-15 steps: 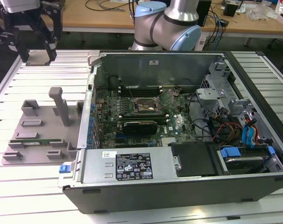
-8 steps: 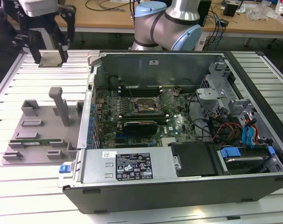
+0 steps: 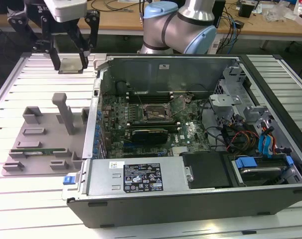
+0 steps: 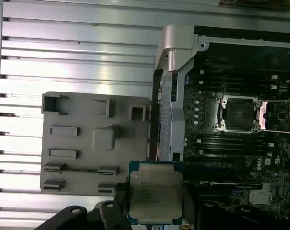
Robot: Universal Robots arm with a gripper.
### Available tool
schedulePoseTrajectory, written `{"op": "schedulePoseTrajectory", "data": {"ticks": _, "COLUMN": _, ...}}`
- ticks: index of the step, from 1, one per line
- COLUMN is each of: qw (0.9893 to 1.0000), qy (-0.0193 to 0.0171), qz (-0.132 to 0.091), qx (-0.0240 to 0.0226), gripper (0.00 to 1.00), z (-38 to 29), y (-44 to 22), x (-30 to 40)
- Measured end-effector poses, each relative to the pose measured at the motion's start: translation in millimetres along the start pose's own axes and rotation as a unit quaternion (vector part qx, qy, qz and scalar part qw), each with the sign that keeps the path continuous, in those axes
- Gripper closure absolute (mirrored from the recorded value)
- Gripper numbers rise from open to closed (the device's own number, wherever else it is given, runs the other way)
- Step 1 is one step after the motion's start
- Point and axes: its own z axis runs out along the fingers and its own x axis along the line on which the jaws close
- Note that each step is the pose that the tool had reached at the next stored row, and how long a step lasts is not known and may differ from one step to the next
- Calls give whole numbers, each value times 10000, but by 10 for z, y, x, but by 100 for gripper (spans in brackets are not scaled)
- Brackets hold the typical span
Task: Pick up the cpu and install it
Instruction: 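Pick up the cpu and move it towards the insertion slot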
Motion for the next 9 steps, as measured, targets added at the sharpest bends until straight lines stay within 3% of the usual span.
{"op": "schedulePoseTrajectory", "data": {"ticks": 9, "qw": 10000, "qy": 0, "qz": -1, "qx": 0, "gripper": 45, "z": 42, "y": -6, "x": -174}}
